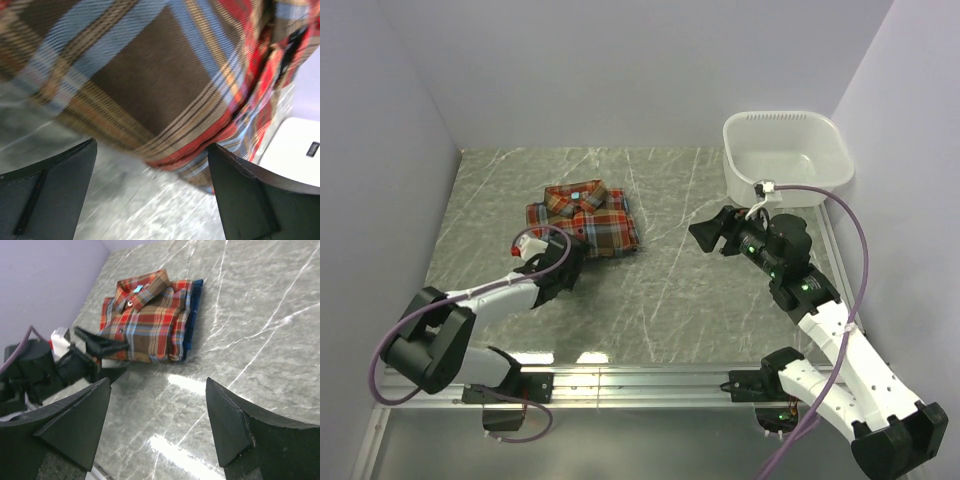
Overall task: Fold and stack the long sleeve shirts
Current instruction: Neatly place the folded shirt to the corner
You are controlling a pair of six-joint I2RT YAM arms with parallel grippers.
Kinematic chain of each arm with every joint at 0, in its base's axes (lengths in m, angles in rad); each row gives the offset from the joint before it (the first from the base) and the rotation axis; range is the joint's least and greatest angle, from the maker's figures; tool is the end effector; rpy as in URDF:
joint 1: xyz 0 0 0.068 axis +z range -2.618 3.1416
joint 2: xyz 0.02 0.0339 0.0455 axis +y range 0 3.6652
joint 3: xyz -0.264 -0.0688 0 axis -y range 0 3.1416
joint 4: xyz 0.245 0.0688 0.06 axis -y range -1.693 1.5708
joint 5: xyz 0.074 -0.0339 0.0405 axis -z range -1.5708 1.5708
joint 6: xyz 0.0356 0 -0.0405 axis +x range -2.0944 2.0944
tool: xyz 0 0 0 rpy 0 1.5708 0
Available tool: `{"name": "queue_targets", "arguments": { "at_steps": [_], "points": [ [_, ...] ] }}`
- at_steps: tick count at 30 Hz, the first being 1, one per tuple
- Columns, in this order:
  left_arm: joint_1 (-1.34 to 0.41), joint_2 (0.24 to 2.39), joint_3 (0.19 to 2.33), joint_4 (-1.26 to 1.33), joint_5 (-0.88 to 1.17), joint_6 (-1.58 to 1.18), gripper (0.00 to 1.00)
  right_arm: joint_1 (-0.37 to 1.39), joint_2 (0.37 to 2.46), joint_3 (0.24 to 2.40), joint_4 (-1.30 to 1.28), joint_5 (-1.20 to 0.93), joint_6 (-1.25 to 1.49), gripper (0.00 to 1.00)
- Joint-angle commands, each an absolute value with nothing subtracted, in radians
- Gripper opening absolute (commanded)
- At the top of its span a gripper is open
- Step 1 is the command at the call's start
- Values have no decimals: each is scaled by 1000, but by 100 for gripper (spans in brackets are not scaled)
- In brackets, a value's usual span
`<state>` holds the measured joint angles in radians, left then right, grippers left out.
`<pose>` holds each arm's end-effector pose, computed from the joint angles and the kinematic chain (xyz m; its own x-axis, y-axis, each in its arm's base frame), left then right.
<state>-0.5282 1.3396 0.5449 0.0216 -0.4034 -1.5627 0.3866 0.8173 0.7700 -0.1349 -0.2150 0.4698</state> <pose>0.2233 -0.1141 0.1631 -0.2257 -0.9331 -0.2799 -0.6014 0.3595 -0.7135 0.1767 0.0801 0.3347 -0.4044 0.3129 -0.8594 -0.4258 0.7672 0.4797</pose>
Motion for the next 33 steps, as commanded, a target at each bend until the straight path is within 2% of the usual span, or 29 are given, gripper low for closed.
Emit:
{"name": "queue_targets", "arguments": {
  "at_steps": [1,9,12,13,18,28,33],
  "points": [
    [-532,1390,610,121,-500,-1606,98,380,804,750,-120,-247,457,83],
    [-532,1560,693,156,-538,-1635,86,379,802,742,-127,-242,443,82],
    [-520,1617,724,137,-532,-1655,76,379,808,742,-133,-239,440,82],
    [-511,1629,732,130,-528,-1660,69,379,810,745,-135,-236,439,81],
    [-407,1675,742,141,-493,-1645,53,379,824,755,-149,-227,428,80],
    [-49,1784,922,95,-342,-1392,53,379,864,775,-169,-213,410,79],
    [147,1968,1164,36,-151,-1149,56,380,894,781,-172,-201,402,79]
  ]
}}
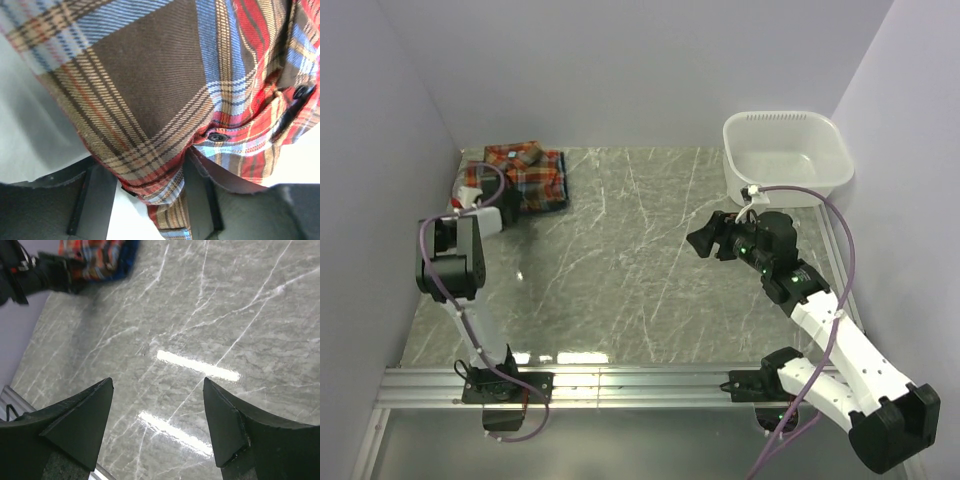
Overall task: Fold and stack the long sleeve shirts
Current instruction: Neatly place the folded shirt to the corner
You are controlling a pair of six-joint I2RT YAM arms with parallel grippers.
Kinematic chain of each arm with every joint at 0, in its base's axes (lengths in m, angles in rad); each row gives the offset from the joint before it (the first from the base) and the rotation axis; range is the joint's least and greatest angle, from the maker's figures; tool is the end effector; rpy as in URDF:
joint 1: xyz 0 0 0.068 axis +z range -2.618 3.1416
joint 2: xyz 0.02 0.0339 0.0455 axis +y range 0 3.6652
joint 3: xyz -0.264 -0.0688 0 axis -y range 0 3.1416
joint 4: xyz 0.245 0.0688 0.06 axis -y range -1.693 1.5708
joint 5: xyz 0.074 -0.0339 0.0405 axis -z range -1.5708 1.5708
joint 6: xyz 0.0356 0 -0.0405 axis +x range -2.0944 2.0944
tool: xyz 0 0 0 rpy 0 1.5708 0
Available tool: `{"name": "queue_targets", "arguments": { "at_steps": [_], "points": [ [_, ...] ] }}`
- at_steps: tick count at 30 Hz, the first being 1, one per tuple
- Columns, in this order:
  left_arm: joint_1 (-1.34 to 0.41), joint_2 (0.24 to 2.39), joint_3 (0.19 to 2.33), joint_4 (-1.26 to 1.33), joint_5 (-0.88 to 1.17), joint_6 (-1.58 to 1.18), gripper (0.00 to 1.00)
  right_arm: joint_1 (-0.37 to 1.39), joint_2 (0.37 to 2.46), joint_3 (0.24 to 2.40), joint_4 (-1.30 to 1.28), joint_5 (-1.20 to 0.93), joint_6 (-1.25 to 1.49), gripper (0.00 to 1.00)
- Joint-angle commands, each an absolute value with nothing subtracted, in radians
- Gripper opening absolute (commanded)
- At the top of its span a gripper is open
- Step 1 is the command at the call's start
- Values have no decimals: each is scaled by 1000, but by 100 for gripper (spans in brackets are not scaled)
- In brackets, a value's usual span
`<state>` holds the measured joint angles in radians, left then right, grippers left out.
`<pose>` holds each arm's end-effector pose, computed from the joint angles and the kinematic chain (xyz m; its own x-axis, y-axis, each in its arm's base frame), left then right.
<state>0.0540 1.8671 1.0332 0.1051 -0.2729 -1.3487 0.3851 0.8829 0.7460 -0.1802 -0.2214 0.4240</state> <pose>0.3859 0.0305 0.1528 0.1000 -0.9353 -0.3394 -0.7043 0.1744 -0.6881 0.1885 0.0849 0.3096 -0.4937 0.2330 -0.8378 -0.3914 0.8008 0.4533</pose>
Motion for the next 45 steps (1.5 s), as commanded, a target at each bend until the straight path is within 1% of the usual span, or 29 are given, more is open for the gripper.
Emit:
{"name": "queue_targets", "arguments": {
  "at_steps": [1,2,4,5,8,9,12,13,16,18,19,21,22,25,26,28,29,31,33,34,35,38,39,40,44,45],
  "points": [
    [167,2006,1219,6,-85,-1078,57,379,900,781,-172,-201,402,79],
    [202,2073,1320,-67,-59,-1045,57,379,908,781,-169,-201,402,79],
    [233,2115,1402,-100,-14,-984,59,379,917,782,-170,-204,400,79],
    [262,2126,1407,-101,-9,-973,60,379,923,784,-173,-203,397,79],
    [305,2088,1373,-61,52,-960,70,379,925,787,-176,-198,399,79],
    [310,2073,1362,-58,63,-960,79,379,925,788,-175,-199,397,79],
    [319,1979,1310,-57,100,-954,91,379,914,795,-183,-187,402,81],
    [319,1950,1289,-76,106,-948,92,379,910,796,-187,-175,408,82],
    [319,1774,1244,-135,127,-924,93,379,881,814,-219,-146,414,86],
    [318,1686,1224,-172,130,-902,94,379,847,828,-248,-92,419,87],
    [319,1595,1212,-220,129,-869,94,379,838,837,-264,-69,420,87],
    [319,1499,1210,-274,127,-832,95,379,809,865,-320,0,429,88],
    [319,1405,1218,-299,126,-783,96,380,798,876,-339,49,433,88],
    [319,1263,1256,-406,104,-674,99,379,759,928,-434,194,446,88],
    [319,1177,1268,-451,94,-648,99,379,743,954,-477,227,451,88],
    [319,1102,1311,-500,78,-579,99,379,729,982,-521,319,466,88],
    [310,1029,1324,-524,24,-568,99,382,710,1005,-550,343,466,88],
    [255,915,1324,-542,-35,-548,99,380,674,1020,-572,389,460,88],
    [206,859,1333,-560,-89,-538,99,382,641,1014,-566,416,443,89],
    [140,836,1366,-595,-110,-500,99,380,608,1008,-565,432,442,93],
    [102,822,1380,-613,-159,-482,99,380,588,991,-558,434,437,95],
    [-47,732,1396,-644,-253,-420,99,380,517,974,-564,462,414,95],
    [-75,701,1393,-649,-312,-410,99,380,496,970,-566,471,402,95],
    [-115,639,1384,-664,-342,-394,99,380,464,965,-572,498,394,95],
    [-175,522,1365,-724,-478,-376,99,380,371,913,-565,528,347,95],
    [-182,502,1333,-730,-539,-377,99,382,353,901,-560,535,342,95]
  ]
}}
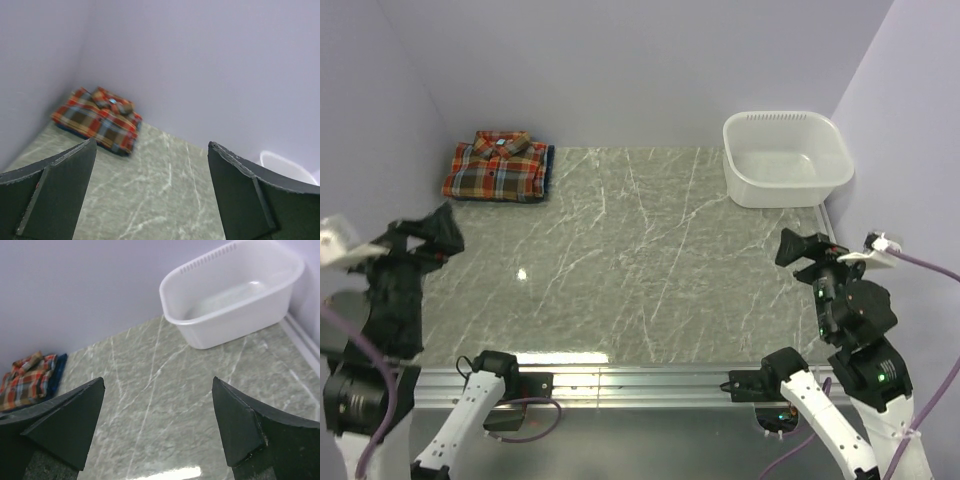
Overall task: Fold and stack the long sleeve shirts
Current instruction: Neatly place the folded shirt to the corner
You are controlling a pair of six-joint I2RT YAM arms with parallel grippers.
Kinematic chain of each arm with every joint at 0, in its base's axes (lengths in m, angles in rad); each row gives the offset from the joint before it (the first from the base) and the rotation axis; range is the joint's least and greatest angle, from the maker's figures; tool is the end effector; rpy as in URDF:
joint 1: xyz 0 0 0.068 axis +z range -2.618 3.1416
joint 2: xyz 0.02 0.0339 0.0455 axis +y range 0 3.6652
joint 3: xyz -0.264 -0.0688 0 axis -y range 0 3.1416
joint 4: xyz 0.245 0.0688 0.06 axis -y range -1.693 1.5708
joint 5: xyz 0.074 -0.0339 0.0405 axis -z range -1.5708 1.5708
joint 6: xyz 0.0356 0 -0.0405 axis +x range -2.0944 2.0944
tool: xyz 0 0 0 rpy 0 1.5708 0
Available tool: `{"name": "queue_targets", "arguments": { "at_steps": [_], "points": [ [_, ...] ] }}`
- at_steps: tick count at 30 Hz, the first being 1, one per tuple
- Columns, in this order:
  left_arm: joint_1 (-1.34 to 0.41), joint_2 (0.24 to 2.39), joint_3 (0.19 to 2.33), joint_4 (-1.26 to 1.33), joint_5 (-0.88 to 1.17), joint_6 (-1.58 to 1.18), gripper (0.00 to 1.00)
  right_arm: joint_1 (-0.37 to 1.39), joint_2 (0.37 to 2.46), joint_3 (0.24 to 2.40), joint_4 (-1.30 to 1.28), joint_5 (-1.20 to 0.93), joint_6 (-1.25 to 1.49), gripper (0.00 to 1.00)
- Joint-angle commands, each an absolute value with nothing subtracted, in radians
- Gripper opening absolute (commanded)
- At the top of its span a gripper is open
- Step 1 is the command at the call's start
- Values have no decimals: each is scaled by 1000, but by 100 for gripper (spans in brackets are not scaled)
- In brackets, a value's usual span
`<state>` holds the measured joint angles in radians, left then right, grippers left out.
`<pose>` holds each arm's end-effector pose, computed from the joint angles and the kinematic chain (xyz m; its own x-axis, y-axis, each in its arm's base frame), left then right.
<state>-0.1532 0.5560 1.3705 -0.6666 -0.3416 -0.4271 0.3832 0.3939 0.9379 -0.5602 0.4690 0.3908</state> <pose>0.0281 0.0077 0.4881 0.2086 -0.4271 -0.8798 -0.1068 0.8842 -0.4546 0.0622 0.0077 0.3912 0.0187 0.3739 -0.9273 0.0849 0.9235 0.3741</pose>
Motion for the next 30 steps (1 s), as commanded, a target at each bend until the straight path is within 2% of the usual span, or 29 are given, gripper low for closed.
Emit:
{"name": "queue_targets", "arguments": {
  "at_steps": [1,7,15,26,30],
  "points": [
    [-196,459,1309,-733,-570,-380,99,380,312,887,-557,537,341,95],
    [-222,306,1119,-733,-761,-463,99,382,164,770,-494,567,299,95],
    [-236,124,842,-589,-758,-509,99,380,87,658,-414,566,265,95],
    [-235,75,719,-522,-788,-580,99,379,83,634,-388,532,259,95],
    [-235,69,687,-560,-885,-684,99,380,90,637,-396,531,267,95]
  ]
}}
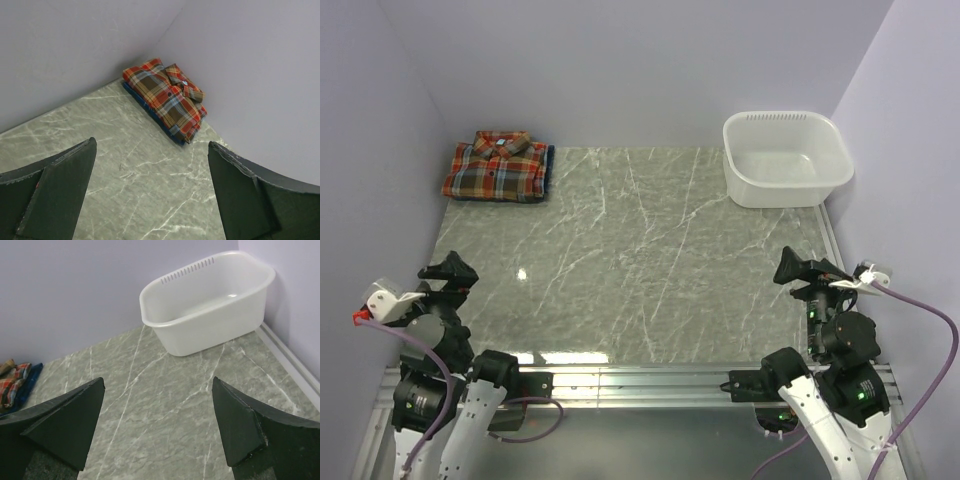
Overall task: Fold and stack the long sleeve shirts
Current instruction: Neatly place the folded shirt to the corner
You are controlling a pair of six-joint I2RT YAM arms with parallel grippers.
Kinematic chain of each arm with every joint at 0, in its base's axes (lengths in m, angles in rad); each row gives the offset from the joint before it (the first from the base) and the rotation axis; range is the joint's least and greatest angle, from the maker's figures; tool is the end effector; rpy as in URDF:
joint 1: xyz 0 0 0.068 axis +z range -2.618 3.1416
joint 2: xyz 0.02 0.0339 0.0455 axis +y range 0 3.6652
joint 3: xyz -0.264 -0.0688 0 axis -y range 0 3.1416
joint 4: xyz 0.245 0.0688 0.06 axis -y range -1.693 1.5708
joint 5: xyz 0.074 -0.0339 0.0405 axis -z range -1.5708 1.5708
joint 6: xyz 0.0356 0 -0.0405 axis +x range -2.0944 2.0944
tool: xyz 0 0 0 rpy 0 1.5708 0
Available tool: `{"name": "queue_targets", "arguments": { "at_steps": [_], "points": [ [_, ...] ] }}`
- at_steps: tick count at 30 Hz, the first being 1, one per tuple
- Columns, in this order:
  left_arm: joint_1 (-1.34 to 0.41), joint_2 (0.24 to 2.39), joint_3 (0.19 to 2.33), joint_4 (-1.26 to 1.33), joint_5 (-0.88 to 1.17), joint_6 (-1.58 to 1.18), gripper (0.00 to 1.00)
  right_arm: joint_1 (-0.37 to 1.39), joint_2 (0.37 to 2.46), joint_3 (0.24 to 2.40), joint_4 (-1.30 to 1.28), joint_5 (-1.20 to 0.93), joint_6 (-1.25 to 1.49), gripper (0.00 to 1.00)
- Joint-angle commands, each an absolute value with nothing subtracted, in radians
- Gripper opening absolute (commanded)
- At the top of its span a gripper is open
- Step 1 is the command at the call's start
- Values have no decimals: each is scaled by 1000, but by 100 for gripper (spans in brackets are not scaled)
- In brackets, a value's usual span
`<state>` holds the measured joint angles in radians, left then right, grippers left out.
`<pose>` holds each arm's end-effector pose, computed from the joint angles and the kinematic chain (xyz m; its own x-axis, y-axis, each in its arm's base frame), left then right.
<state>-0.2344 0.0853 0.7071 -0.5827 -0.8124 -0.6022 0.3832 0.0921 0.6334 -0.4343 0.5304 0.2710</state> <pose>0.0250 0.0206 0.3313 0.3405 -0.4819 -0.8074 -0.4283 0.6850 -0.5894 0.0441 -0.0016 0.3266 0.1340 0.3030 -0.9435 0.1122 0.9414 0.3182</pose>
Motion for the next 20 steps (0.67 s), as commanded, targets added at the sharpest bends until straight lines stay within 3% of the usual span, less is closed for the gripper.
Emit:
{"name": "queue_targets", "arguments": {
  "at_steps": [1,20],
  "points": [
    [-235,68,680,-552,-890,-681,99,379,92,637,-399,528,270,95],
    [-236,121,637,-477,-841,-606,99,379,132,635,-393,503,253,95]
  ]
}}
